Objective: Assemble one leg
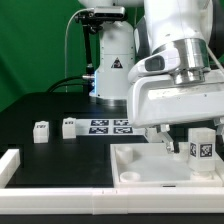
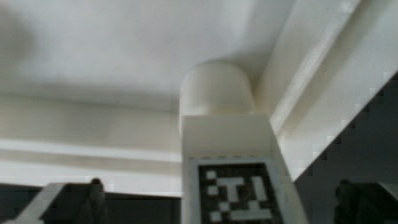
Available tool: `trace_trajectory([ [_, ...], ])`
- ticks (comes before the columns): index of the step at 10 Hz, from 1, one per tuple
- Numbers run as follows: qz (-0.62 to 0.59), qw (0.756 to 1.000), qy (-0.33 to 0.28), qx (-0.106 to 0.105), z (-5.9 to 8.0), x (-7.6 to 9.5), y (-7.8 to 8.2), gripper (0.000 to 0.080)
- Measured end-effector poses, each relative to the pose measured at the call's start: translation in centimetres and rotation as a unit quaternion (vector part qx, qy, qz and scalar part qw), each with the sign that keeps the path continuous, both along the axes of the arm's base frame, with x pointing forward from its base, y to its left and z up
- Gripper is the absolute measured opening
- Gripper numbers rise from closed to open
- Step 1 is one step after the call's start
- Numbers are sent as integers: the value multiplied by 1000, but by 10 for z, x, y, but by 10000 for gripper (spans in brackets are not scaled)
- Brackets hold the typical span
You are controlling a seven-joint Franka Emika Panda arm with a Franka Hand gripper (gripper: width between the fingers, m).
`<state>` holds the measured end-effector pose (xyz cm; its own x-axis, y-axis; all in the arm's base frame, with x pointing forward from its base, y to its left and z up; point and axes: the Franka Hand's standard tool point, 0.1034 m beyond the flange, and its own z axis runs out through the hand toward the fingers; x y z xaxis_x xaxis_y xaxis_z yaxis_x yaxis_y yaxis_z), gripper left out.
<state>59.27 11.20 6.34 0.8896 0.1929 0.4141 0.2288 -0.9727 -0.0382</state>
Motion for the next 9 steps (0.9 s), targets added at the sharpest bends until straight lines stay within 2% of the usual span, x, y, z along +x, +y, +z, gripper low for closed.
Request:
trace_trajectory([
  [1, -4, 998, 60, 0, 6, -1, 7, 649],
  [2, -6, 996, 86, -5, 10, 7, 6, 649],
  [3, -11, 989, 147, -8, 8, 1, 6, 649],
  [4, -14, 978, 206, -13, 12, 2, 6, 649],
  [5, -10, 969, 245, -17, 14, 9, 5, 649],
  [6, -3, 974, 224, -16, 13, 20, 3, 649],
  [8, -4, 974, 224, -16, 11, 18, 1, 619],
  [9, -4, 974, 224, -16, 11, 18, 1, 476],
])
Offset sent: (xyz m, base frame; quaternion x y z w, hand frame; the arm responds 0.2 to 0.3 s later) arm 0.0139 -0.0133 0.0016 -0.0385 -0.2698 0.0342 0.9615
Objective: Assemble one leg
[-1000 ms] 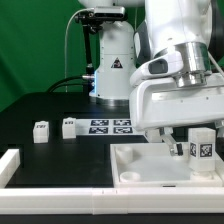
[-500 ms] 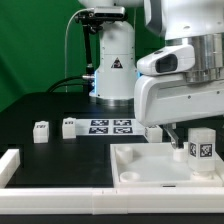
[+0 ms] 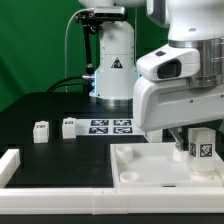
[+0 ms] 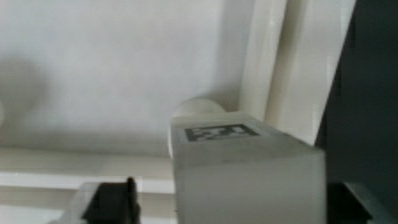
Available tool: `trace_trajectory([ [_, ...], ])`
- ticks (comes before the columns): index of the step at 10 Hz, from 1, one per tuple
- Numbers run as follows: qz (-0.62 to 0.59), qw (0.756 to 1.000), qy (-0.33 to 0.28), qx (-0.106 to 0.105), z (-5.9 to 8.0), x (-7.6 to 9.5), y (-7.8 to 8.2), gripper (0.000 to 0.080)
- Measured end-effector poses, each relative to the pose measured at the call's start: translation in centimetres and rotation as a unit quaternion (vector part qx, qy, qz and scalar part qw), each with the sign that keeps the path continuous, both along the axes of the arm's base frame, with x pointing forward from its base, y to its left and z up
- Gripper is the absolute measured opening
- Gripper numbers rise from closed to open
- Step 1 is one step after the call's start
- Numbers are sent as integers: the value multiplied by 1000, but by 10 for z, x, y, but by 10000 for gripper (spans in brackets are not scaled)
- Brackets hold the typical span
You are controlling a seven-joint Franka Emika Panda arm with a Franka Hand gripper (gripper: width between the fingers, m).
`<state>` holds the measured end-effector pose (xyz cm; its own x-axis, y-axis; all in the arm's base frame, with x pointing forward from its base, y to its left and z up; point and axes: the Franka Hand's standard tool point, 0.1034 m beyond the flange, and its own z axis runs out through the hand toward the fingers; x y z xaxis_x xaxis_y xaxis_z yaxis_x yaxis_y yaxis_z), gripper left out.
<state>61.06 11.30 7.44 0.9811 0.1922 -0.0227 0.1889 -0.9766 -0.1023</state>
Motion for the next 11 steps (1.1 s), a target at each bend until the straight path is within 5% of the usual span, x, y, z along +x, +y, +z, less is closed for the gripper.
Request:
trace_trajectory([
  [1, 0, 1000, 0, 0, 0, 0, 0, 338],
  [2, 0, 1000, 0, 0, 0, 0, 0, 291],
  [6, -87, 996, 10, 2, 0, 0, 2, 291],
  [9, -291, 956, 32, -2, -1, 0, 4, 291],
  [11, -452, 890, 52, -4, -1, 0, 5, 293],
])
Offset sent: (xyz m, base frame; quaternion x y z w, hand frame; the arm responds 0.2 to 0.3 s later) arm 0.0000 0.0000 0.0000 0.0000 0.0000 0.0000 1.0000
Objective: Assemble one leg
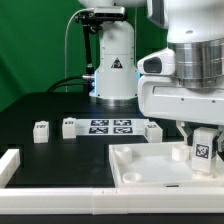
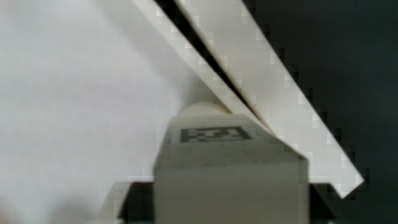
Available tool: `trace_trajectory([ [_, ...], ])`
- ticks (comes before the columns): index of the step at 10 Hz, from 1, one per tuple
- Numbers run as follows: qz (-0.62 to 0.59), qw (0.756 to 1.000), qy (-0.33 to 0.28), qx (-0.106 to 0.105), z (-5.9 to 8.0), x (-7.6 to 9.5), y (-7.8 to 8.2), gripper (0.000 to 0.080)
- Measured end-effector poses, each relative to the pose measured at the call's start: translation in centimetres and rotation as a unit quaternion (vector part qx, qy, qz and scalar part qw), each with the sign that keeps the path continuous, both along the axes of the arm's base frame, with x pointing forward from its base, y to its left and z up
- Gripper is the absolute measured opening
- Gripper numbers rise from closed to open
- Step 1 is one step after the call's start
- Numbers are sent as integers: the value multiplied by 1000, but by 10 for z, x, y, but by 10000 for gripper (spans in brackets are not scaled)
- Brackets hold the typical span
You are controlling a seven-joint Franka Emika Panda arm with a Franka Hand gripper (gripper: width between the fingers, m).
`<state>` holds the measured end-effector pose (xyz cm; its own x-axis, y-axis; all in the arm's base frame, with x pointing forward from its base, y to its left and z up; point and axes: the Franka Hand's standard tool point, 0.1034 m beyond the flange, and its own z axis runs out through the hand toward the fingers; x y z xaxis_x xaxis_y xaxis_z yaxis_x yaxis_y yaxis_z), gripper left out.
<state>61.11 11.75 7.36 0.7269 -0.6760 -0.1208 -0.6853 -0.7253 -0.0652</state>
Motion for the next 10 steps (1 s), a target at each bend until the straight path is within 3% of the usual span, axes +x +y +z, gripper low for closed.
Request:
trace_trajectory([
  [3, -114, 993, 15, -6, 1, 1, 1, 293],
  [4, -106, 994, 14, -6, 1, 1, 1, 408],
  [5, -86, 996, 12, -5, 1, 1, 2, 408],
  [6, -62, 998, 8, -4, 0, 0, 4, 546],
  [7, -7, 1000, 1, -2, -1, 0, 5, 620],
  [10, 199, 980, -27, 5, -3, -3, 11, 649],
])
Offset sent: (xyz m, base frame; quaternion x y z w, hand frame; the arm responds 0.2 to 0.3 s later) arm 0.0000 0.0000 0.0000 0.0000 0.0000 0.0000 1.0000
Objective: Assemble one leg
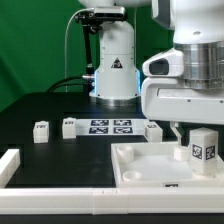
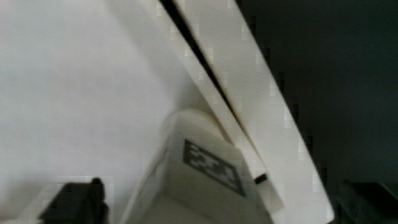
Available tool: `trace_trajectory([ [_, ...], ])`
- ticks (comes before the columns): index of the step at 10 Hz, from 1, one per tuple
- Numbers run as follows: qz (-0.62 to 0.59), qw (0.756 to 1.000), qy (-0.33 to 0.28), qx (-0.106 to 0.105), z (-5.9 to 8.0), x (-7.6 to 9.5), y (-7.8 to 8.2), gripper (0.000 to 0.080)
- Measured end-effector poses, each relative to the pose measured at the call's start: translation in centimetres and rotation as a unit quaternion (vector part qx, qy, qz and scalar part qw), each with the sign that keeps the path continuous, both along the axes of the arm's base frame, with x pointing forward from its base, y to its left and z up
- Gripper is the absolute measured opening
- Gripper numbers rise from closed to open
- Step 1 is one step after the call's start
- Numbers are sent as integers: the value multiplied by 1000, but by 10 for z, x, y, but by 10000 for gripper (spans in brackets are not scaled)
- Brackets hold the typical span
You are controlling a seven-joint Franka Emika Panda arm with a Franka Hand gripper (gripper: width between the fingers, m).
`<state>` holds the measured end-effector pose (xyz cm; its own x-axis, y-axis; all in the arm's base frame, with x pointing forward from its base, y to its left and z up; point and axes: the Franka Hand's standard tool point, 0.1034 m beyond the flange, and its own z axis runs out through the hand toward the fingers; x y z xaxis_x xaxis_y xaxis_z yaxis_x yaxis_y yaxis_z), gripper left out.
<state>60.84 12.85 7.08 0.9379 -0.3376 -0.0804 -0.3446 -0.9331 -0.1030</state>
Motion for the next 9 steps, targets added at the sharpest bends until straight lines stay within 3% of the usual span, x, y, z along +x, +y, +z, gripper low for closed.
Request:
trace_trajectory([
  [3, 176, 984, -20, 7, -3, -3, -2, 649],
  [5, 275, 961, -31, 11, -5, -4, -6, 649],
  [6, 311, 950, -35, 13, -5, -4, -9, 649],
  [8, 309, 950, -35, 13, -5, -4, -9, 634],
  [9, 309, 950, -35, 13, -5, -4, -9, 466],
])
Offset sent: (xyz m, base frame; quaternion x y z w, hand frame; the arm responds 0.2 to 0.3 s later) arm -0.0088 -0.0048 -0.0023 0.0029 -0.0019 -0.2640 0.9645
